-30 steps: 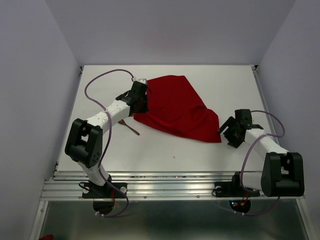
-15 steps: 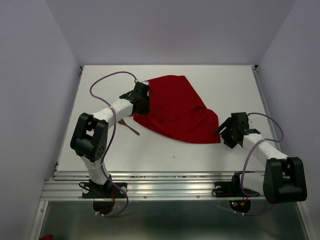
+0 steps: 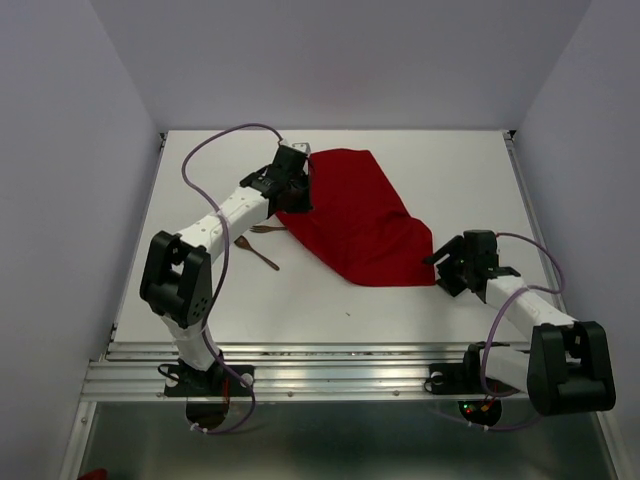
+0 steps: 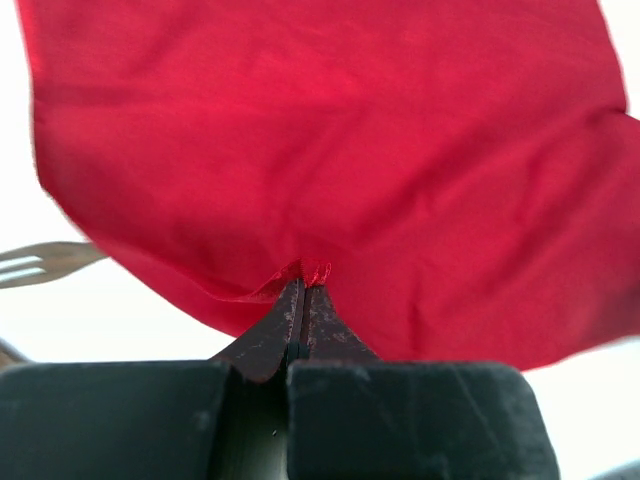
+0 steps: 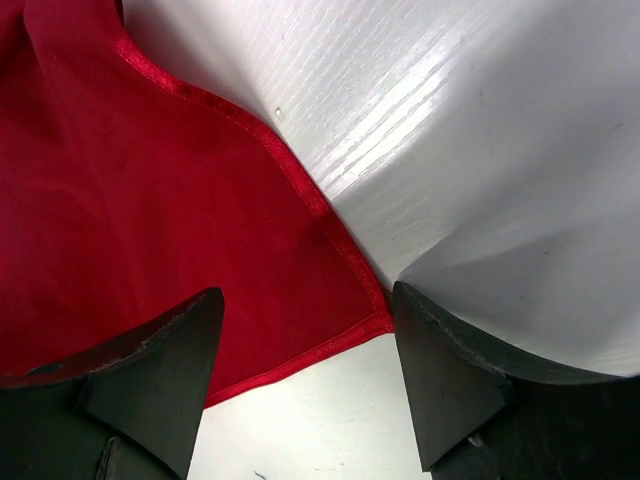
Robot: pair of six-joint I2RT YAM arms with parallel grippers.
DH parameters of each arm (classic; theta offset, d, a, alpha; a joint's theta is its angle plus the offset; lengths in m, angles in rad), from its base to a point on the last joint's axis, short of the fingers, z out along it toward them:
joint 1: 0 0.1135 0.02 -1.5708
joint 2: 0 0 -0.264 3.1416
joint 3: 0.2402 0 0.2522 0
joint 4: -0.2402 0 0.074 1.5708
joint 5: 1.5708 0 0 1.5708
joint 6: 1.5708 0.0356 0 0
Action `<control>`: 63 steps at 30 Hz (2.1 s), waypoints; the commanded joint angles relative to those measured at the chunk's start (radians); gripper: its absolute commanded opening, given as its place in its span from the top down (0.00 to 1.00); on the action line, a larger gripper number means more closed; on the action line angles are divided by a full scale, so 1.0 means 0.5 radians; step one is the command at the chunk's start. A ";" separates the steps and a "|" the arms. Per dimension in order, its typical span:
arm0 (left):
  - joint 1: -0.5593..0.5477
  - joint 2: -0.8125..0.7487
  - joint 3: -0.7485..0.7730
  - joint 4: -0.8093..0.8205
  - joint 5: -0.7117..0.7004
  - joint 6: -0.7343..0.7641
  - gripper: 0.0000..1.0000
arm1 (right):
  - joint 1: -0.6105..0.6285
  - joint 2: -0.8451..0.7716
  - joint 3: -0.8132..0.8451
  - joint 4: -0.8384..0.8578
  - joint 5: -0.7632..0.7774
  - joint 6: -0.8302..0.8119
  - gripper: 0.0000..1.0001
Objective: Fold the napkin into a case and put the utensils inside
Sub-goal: Flatten out the crumpled napkin at the center of the board.
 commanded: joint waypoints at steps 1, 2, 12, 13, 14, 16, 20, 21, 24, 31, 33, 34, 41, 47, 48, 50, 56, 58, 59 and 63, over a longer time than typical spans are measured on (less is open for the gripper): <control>-0.019 -0.178 0.100 -0.082 0.133 -0.057 1.00 | 0.026 0.064 -0.193 -0.350 -0.047 0.063 0.25; -0.019 -0.193 0.128 -0.079 0.148 -0.066 1.00 | 0.026 0.045 -0.193 -0.356 -0.053 0.066 0.25; -0.141 -0.163 0.471 -0.230 -0.066 -0.014 1.00 | 0.026 -0.295 -0.193 -0.565 -0.093 0.142 0.27; -0.145 -0.154 0.502 -0.254 -0.082 -0.020 1.00 | 0.026 -0.317 -0.193 -0.580 -0.087 0.158 0.29; -0.157 -0.138 0.557 -0.260 -0.085 -0.023 1.00 | 0.026 -0.357 -0.187 -0.599 -0.053 0.164 0.29; -0.166 -0.120 0.603 -0.279 -0.091 -0.033 1.00 | 0.026 -0.400 -0.187 -0.642 -0.032 0.176 0.30; -0.175 -0.095 0.708 -0.294 -0.082 -0.042 1.00 | 0.026 -0.409 -0.214 -0.614 -0.041 0.204 0.32; -0.178 -0.098 0.726 -0.291 -0.076 -0.042 1.00 | 0.026 -0.388 -0.223 -0.584 -0.056 0.210 0.32; -0.178 -0.089 0.805 -0.297 -0.063 -0.042 1.00 | 0.045 -0.360 -0.236 -0.501 -0.084 0.247 0.32; -0.178 -0.049 1.030 -0.346 -0.014 -0.051 1.00 | 0.063 -0.320 -0.309 -0.286 -0.176 0.388 0.32; -0.178 -0.037 1.067 -0.352 0.047 -0.051 1.00 | 0.082 -0.305 -0.318 -0.228 -0.188 0.409 0.32; -0.178 -0.031 1.073 -0.361 0.047 -0.048 1.00 | 0.082 -0.296 -0.322 -0.203 -0.188 0.431 0.32; -0.175 -0.071 1.039 -0.343 0.017 -0.033 1.00 | 0.082 -0.237 -0.380 0.033 -0.240 0.550 0.32; -0.175 -0.074 1.021 -0.337 0.020 -0.054 1.00 | 0.082 -0.228 -0.420 0.082 -0.314 0.609 0.32; -0.175 -0.071 1.018 -0.334 0.029 -0.054 1.00 | 0.082 -0.255 -0.432 0.079 -0.317 0.621 0.32; -0.175 -0.074 1.012 -0.325 0.041 -0.057 1.00 | 0.082 -0.350 -0.481 0.061 -0.329 0.667 0.32; -0.175 -0.034 1.021 -0.309 0.044 -0.063 1.00 | 0.183 -0.641 -0.558 0.037 -0.385 0.866 0.33; -0.172 -0.025 1.027 -0.312 0.053 -0.066 1.00 | 0.183 -0.706 -0.555 -0.028 -0.363 0.876 0.31; -0.175 -0.022 1.027 -0.306 0.059 -0.069 1.00 | 0.201 -0.725 -0.558 -0.025 -0.363 0.894 0.30; -0.175 -0.025 1.005 -0.282 0.050 -0.057 1.00 | 0.244 -0.664 -0.579 0.150 -0.436 0.946 0.30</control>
